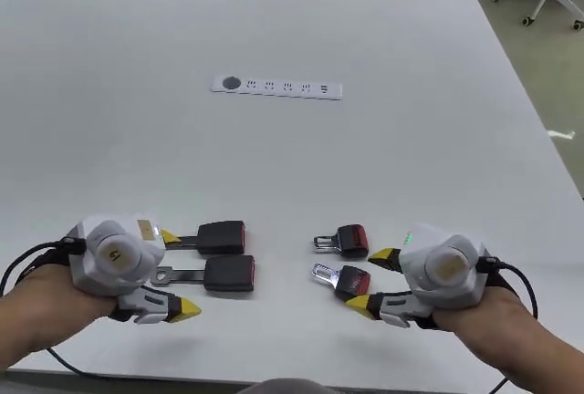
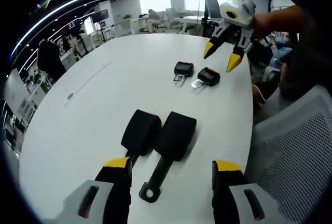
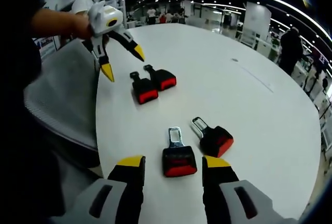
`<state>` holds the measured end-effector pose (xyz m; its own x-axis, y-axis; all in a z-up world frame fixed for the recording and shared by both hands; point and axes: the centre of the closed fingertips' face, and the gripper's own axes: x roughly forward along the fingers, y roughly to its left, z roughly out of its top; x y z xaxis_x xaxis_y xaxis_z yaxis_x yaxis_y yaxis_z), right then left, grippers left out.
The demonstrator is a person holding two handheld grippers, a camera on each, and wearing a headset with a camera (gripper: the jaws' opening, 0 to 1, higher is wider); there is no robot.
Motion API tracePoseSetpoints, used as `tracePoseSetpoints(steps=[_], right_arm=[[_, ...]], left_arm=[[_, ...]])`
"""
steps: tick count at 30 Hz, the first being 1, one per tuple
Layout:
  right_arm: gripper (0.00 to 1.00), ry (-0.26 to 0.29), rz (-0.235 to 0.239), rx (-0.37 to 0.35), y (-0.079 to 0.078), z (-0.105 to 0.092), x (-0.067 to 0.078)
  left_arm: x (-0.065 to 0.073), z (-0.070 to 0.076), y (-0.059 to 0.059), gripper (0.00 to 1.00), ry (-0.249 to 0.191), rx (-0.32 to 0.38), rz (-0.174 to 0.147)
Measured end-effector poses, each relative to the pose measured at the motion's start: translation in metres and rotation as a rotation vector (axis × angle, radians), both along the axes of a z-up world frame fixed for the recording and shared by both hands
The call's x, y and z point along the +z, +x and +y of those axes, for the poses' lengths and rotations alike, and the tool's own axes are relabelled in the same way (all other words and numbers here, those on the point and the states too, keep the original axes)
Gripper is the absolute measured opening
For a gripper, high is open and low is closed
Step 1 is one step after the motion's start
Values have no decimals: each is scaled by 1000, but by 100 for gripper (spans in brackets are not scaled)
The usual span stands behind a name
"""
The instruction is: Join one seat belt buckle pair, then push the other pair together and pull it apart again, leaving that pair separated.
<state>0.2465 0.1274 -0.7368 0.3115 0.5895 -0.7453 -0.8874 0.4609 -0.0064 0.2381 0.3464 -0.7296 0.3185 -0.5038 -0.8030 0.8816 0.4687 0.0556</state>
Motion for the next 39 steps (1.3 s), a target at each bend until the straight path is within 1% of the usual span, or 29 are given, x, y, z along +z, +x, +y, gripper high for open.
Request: tracePoseSetpoints(steps=[2, 6, 8, 10, 11, 12, 15, 16, 17, 18, 19, 20, 21, 24, 26, 28, 30, 31, 32, 33, 34, 36, 37, 38, 39], right_arm=[[39, -7, 5, 4, 0, 0, 0], [37, -30, 3, 21, 2, -1, -3], [35, -31, 15, 23, 3, -1, -5], [33, -20, 39, 18, 5, 0, -10], [32, -21, 41, 16, 7, 1, -11], [32, -26, 39, 18, 7, 1, -9], [32, -48, 42, 30, 8, 0, -12], [31, -53, 42, 35, 9, 0, -13], [30, -63, 46, 44, 9, -1, -15], [29, -65, 46, 49, 9, 0, -16], [29, -70, 49, 54, 9, 0, -17], [30, -85, 54, 67, 8, -1, -21], [30, -93, 53, 77, 8, -1, -22], [30, -116, 59, 103, 5, 0, -26], [30, -129, 58, 121, 8, 0, -29], [30, -144, 55, 139, 7, 1, -30], [31, -171, 53, 180, 8, 1, -38], [31, -197, 54, 218, 8, 0, -41], [31, -203, 57, 234, 8, 1, -43], [32, -209, 71, 248, 7, 1, -39], [32, -212, 73, 256, 6, 1, -39], [33, -243, 65, 301, 7, 0, -41], [33, -214, 66, 316, 6, 5, -40], [33, -225, 79, 310, 8, 2, -42], [33, -223, 73, 326, 10, 2, -42]], left_arm=[[-1, -6, 2, 61, 12, -34, -8], [-5, -15, 6, 57, 24, -80, -13], [-11, -19, 9, 53, 39, -100, -7], [-15, -22, 11, 52, 43, -114, -5], [-18, -23, 12, 51, 47, -122, -5], [-18, -25, 13, 50, 51, -128, -2], [-22, -28, 13, 45, 56, -145, 7], [-25, -29, 13, 45, 71, -157, 9], [-27, -26, 11, 45, 122, -203, 1], [-30, -27, 10, 44, 147, -237, -6], [-31, -31, 8, 44, 135, -233, 1], [-32, -33, 8, 43, 125, -226, 13], [-32, -33, 9, 42, 121, -225, 17], [-35, -33, 11, 38, 130, -226, 21], [-35, -34, 12, 36, 131, -224, 23], [-36, -34, 12, 34, 135, -232, 20], [-37, -34, 12, 34, 147, -257, 17], [-37, -34, 12, 35, 157, -270, 15], [-39, -33, 12, 35, 162, -274, 16], [-41, -33, 13, 35, 171, -281, 15], [-42, -33, 13, 35, 173, -283, 15], [-45, -32, 14, 35, 191, -298, 12], [-46, -32, 14, 36, 205, -307, 5], [-48, -30, 14, 36, 224, -323, -7], [-49, -32, 13, 35, 212, -330, 0]])
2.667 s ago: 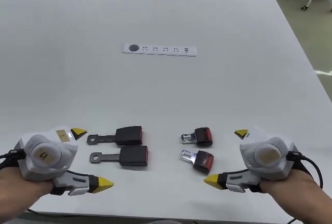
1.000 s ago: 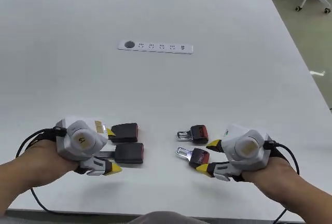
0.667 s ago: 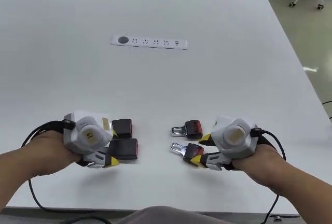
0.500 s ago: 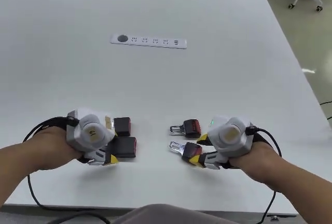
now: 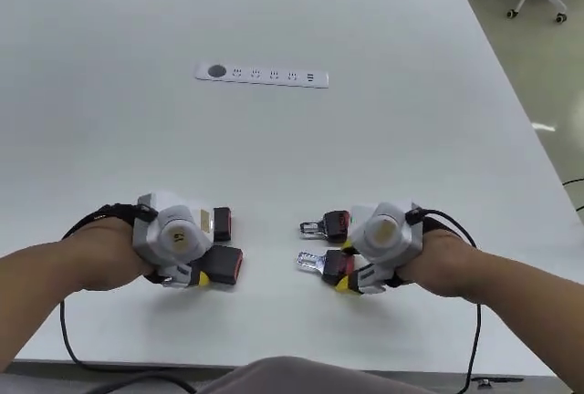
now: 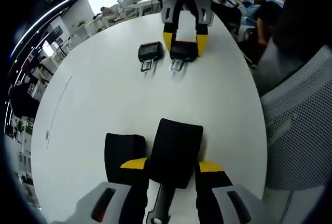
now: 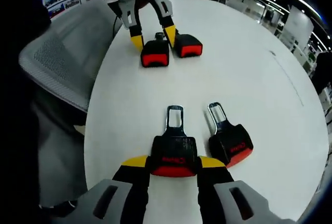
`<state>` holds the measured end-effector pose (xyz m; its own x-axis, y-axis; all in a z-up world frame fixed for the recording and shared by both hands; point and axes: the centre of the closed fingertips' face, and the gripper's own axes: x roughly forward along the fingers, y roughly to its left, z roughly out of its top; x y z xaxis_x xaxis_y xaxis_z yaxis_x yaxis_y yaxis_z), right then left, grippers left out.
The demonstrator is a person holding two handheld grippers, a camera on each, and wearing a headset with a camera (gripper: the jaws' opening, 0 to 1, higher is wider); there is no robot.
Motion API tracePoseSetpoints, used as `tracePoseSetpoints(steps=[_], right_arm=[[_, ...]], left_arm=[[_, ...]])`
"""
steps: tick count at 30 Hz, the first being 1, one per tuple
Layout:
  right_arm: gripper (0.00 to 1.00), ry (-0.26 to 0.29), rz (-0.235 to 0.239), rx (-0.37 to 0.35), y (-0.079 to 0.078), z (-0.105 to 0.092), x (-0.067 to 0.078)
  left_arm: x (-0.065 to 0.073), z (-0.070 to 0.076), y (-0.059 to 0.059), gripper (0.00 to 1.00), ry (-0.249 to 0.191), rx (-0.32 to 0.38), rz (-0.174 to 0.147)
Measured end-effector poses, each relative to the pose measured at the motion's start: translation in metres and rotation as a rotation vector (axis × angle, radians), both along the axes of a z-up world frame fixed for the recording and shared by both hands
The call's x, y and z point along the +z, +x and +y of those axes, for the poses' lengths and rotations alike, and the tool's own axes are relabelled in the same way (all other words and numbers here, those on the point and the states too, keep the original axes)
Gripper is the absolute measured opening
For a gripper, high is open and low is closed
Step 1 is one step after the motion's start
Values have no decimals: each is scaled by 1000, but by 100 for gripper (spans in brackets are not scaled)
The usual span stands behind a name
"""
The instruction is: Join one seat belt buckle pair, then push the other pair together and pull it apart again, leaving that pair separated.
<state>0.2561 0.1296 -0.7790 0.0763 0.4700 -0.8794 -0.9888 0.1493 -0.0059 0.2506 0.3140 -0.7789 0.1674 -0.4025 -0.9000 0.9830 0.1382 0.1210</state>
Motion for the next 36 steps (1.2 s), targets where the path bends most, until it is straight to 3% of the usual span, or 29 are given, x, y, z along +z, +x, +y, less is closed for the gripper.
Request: tracePoseSetpoints(steps=[2, 11, 22, 30, 36], right_arm=[[33, 4, 3, 17, -1, 1, -1], [33, 27, 5, 50, -1, -1, -2], [33, 19, 5, 72, -1, 0, -4], [32, -51, 2, 90, -1, 3, -5], [32, -31, -9, 106, -12, 28, -4]], left_arm=[[4, -1, -1, 35, 4, 15, 3], [0, 3, 0, 33, -1, 73, 5], [-1, 0, -16, 33, 19, 12, 32], [-1, -1, -16, 32, -7, 39, 41], [-2, 0, -16, 32, -11, 30, 43]])
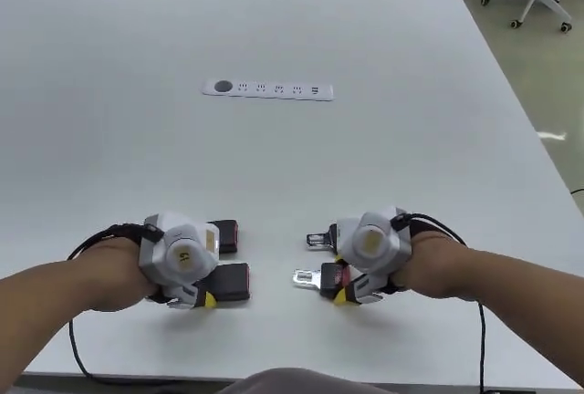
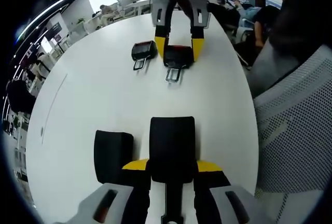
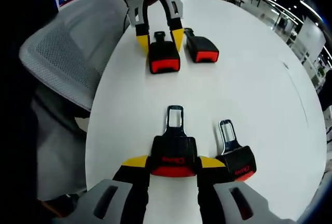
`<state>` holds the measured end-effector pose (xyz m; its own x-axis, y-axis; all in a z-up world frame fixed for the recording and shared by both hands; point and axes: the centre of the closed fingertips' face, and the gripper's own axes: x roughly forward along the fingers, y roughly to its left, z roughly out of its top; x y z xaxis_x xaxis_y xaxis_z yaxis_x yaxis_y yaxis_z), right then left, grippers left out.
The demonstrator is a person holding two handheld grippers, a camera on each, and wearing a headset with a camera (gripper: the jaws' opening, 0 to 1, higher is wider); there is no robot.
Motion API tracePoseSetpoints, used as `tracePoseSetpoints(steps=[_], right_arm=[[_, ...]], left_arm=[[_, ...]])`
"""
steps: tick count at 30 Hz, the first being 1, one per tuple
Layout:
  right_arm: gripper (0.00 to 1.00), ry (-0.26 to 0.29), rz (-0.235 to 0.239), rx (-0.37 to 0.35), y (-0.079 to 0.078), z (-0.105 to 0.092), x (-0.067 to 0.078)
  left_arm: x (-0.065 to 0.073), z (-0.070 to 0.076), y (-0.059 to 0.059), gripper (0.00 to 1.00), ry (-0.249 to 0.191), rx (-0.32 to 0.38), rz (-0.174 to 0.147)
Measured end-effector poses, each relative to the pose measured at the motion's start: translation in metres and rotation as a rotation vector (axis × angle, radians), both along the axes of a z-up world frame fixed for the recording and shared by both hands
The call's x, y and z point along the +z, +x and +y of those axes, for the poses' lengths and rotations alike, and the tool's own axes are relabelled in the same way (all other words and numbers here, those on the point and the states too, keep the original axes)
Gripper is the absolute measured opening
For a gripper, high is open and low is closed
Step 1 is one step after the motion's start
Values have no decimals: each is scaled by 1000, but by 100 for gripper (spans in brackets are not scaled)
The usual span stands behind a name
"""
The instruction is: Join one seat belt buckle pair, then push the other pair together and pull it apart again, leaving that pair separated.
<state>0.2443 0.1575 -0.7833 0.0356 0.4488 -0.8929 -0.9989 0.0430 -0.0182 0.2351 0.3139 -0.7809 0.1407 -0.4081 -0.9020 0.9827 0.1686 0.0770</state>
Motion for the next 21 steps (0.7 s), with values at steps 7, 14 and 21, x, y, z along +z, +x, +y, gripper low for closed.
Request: tracePoseSetpoints(steps=[7, 14, 21], right_arm=[[32, 40, 10, -4, -6, 30, 2], [32, 59, 12, 8, -3, 48, 0], [32, 74, 4, 25, -5, 61, -1]], left_arm=[[0, 0, 0, 32, 11, -16, 7], [0, 1, 0, 32, 24, -45, 16], [0, 1, 0, 32, 28, -51, 19]])
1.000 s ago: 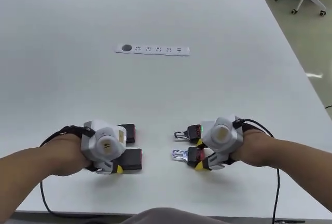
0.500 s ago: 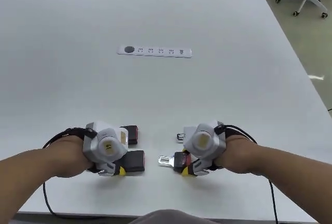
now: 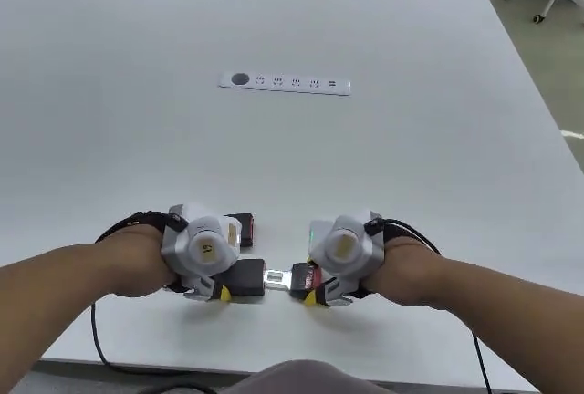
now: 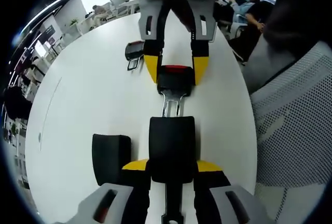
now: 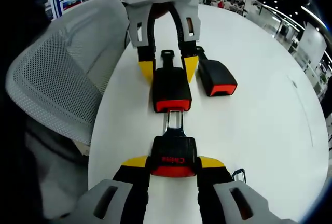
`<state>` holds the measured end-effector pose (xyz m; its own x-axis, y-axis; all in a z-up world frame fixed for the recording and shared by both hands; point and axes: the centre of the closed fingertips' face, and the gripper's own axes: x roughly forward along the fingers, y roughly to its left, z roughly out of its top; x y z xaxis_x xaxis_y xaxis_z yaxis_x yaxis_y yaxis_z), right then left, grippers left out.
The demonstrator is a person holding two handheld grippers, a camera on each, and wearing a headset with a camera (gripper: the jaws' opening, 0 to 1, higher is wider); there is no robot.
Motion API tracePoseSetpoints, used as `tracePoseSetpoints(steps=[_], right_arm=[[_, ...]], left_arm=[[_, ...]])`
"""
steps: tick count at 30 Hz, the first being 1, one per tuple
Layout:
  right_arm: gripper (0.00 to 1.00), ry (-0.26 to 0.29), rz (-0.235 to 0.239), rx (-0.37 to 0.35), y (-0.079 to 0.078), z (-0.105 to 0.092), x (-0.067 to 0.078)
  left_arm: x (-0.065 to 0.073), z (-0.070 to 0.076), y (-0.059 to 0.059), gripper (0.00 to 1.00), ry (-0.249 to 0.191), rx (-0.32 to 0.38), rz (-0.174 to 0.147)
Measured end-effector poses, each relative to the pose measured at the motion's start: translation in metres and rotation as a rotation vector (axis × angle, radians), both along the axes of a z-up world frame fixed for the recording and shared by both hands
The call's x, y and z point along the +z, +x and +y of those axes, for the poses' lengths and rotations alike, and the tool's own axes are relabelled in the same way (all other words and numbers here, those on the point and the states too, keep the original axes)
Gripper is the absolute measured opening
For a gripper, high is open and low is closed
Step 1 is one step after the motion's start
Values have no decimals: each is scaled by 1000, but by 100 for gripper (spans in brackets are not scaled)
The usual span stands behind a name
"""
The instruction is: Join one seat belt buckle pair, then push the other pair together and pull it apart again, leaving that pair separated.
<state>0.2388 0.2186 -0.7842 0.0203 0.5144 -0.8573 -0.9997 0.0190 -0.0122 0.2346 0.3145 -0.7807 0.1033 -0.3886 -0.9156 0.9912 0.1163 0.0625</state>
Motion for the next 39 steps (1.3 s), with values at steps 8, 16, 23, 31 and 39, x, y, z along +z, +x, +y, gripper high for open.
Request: tracePoseSetpoints(steps=[8, 16, 23, 31, 39], right_arm=[[32, -25, -14, 28, 1, -1, 0], [32, -26, -29, 60, 0, 1, 3], [32, 5, -10, 59, -1, 12, 0], [32, 25, 5, 44, -1, 12, 0], [32, 64, 8, -19, -3, 14, 1]], left_arm=[[0, 0, -1, 33, 10, -29, 4], [2, -3, -2, 33, 12, -34, 17], [0, -4, -2, 33, 12, -44, 16], [-1, -3, -1, 32, 19, -45, 20], [0, -3, -4, 32, 11, -26, 22]])
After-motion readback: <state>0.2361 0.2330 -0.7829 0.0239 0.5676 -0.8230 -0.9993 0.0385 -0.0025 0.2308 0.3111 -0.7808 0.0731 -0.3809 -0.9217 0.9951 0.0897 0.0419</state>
